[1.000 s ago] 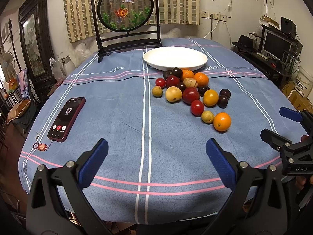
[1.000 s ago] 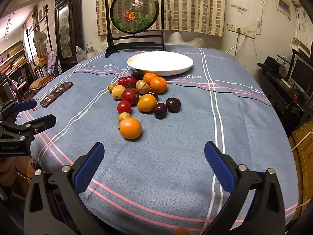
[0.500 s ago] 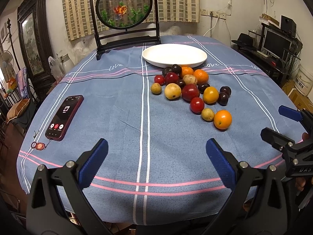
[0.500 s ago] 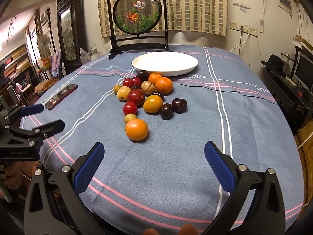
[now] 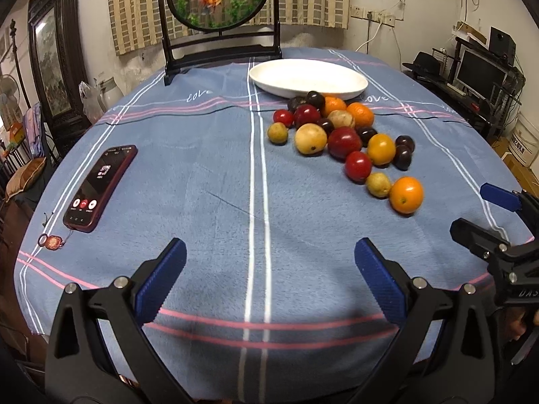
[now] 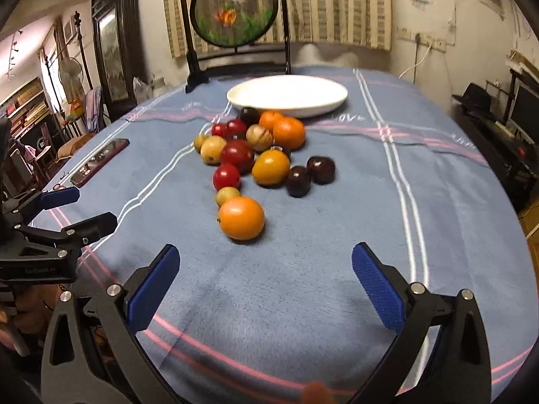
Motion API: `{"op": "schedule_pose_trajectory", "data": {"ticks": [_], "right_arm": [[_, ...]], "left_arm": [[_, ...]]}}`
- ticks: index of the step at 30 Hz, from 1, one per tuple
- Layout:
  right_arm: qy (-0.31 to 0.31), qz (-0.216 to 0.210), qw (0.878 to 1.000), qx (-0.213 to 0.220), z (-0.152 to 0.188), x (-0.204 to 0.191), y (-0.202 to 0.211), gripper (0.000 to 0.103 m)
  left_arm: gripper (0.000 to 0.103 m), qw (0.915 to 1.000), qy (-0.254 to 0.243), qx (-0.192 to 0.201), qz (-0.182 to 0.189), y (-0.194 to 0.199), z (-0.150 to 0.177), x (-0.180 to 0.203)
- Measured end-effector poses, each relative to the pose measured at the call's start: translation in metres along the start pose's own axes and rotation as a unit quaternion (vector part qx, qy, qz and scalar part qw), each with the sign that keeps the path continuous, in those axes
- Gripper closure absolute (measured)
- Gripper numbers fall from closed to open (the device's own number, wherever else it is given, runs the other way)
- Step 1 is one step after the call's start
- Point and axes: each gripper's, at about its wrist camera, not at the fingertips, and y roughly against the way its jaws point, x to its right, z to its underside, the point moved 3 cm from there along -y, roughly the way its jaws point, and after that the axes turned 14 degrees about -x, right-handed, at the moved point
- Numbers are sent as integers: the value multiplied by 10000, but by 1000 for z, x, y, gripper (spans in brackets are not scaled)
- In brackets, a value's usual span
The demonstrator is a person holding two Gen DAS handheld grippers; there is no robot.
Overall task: Organize fruits
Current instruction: 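Grasp the yellow potato with the left tool while the right tool grasps an orange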
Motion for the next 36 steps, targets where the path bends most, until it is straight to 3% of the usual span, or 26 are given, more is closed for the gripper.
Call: {"op": "schedule_pose_trajectory", "data": {"ticks": [4, 6, 8, 11, 15, 18, 22, 25, 28, 33, 36], "right_arm": [[-16, -18, 9999, -151, -13, -1, -14, 2], [34, -49, 9994, -327, -20, -3, -26, 16], [107, -98, 9990, -426, -26, -5, -33, 25], [220, -130, 9975, -655, -30, -9, -44, 26], [297, -338, 9953, -861, -30, -12, -53, 51], [328, -457, 9941, -923, -30, -12, -56, 62], [193, -816, 9932, -811, -30, -4, -53, 63], [-122, -1142, 9923, -462, -29, 10, -43, 63], [-290, -1298, 9903, -402, -30, 17, -42, 63], [-274, -1318, 9900, -430, -30, 15, -41, 63], [-287, -1319, 9899, -429, -31, 16, -42, 63]], "left_arm": [[2, 9999, 29, -96, 44, -14, -8, -10], [2, 9999, 43, -116, 108, -18, -12, -15], [2, 9998, 35, -95, 181, -21, -17, -19], [2, 9996, 44, -77, 283, -26, -22, -23], [2, 9990, -29, -177, 417, -33, -26, -20], [2, 9988, -90, -223, 430, -38, -31, -18], [2, 9977, -188, -259, 596, -41, -46, -16], [3, 9960, -286, -193, 823, -43, -63, -15], [14, 9937, -584, -63, 956, -46, -82, -7], [48, 9850, -1256, -169, 1175, -65, -109, 12], [57, 9776, -1615, -216, 1331, -76, -118, 21]]}}
